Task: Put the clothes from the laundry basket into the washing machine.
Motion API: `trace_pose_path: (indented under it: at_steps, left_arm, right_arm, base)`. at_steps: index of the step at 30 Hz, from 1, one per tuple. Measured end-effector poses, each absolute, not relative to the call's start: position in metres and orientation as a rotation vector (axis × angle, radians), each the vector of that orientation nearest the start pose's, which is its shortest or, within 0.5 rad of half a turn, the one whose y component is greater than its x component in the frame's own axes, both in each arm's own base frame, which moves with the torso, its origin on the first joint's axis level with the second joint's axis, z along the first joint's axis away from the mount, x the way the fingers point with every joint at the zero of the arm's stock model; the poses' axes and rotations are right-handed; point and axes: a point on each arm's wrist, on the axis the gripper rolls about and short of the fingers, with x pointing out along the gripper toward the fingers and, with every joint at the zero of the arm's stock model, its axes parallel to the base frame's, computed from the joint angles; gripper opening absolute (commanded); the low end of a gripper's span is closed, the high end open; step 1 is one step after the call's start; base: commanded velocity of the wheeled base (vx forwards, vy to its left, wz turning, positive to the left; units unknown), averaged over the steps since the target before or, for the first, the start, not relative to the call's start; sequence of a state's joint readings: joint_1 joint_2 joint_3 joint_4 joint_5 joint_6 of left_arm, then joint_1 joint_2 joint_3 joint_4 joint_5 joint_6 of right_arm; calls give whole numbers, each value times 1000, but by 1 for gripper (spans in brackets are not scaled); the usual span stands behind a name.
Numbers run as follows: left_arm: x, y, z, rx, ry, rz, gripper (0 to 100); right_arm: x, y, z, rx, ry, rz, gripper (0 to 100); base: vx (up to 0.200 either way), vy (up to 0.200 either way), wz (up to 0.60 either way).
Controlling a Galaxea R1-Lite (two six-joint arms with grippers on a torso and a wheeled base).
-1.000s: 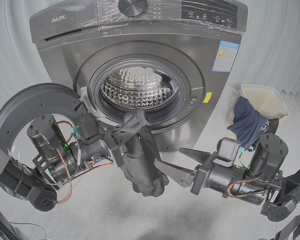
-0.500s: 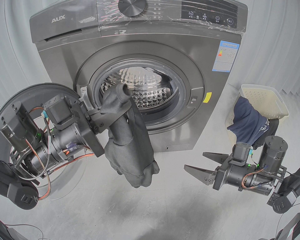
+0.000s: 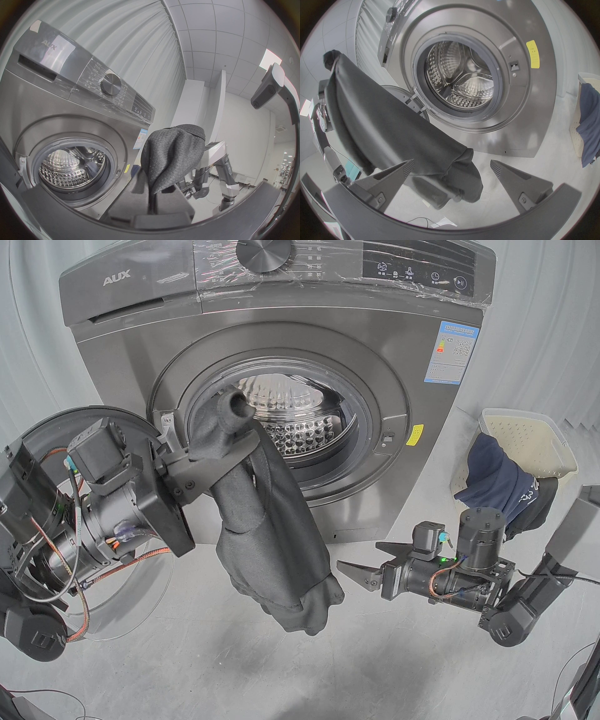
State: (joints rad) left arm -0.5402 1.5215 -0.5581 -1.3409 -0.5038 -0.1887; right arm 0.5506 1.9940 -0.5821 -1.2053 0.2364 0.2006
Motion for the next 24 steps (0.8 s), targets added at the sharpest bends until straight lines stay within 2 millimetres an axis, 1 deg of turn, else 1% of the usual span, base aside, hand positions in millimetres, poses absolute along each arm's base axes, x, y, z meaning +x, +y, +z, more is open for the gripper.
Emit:
trace_pose_path:
  at_steps: [3,6,10,15,17,20,22,24]
  left_arm:
    - [200,-132,237,-190,-290,-1084,0]
    - [202,-130,238,-190,-291,-1094,0]
    - [210,-127,241,-183,-296,-1089,0]
    - [225,-125,247,-197,-309,-1067,0]
    - [230,-125,249,-233,-298,-1067,0]
    - [234,-126,252,-280,-281,-1072,0]
    - [235,-127,254,-312,-270,-1078,0]
    - [236,-127,256,-334,-265,-1083,0]
  right_arm:
    - [283,181,83,153,300,764,100]
    - [280,187,73,147,334,791,100]
    - [258,198,61,135,391,882,100]
    - [228,221,57,122,407,989,100]
    - [221,230,55,117,407,996,100]
    - [221,246,56,131,376,992,100]
    - [224,256,57,151,334,995,100]
    - [228,262,56,167,296,995,100]
  base:
    - [0,0,0]
    - [0,0,0]
    - [0,0,0]
    - [0,0,0]
    - [0,0,0]
    - [0,0,0]
    - [0,0,0]
    - [0,0,0]
